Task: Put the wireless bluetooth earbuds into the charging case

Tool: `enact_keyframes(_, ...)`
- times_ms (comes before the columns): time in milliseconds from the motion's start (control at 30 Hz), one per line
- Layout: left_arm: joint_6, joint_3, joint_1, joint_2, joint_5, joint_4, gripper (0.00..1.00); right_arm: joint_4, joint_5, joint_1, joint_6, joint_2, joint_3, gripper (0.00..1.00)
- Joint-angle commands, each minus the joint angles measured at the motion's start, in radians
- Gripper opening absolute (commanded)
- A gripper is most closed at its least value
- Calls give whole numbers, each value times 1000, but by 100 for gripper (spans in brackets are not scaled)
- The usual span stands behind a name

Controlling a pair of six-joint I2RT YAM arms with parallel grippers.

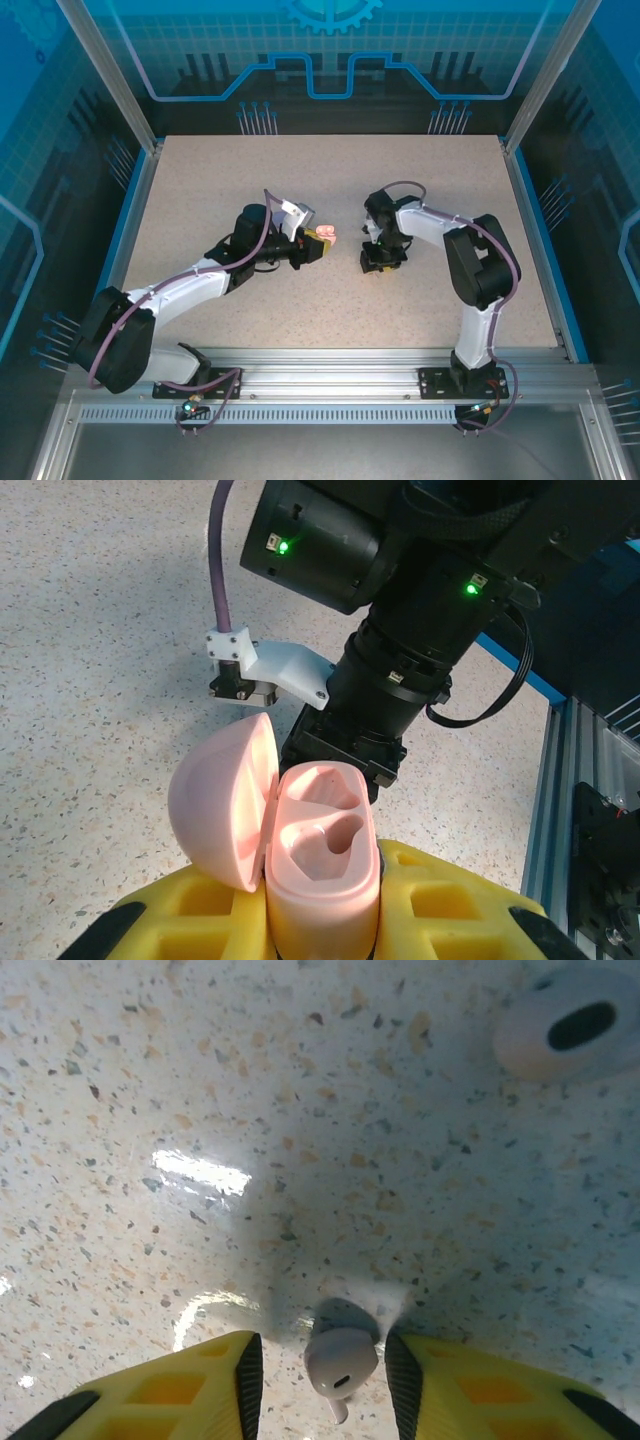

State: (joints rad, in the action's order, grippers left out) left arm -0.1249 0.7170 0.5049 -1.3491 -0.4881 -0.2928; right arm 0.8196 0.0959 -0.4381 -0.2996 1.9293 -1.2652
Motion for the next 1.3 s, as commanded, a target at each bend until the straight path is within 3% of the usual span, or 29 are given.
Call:
enact_keyframes(0, 20, 2, -8, 16, 11, 8, 6, 77, -27, -2, 63, 64, -40, 42)
enact_keyframes(333, 30, 6, -8, 21, 18, 21, 6, 171, -109, -43, 95, 152, -141, 40)
enact_keyframes(933, 32, 1, -12, 33, 24, 29, 5, 106, -160, -99, 3, 165, -115, 29)
enact_keyframes(1267, 32, -3, -12, 37, 23, 32, 5, 31, -141, -71, -47, 44, -29, 19)
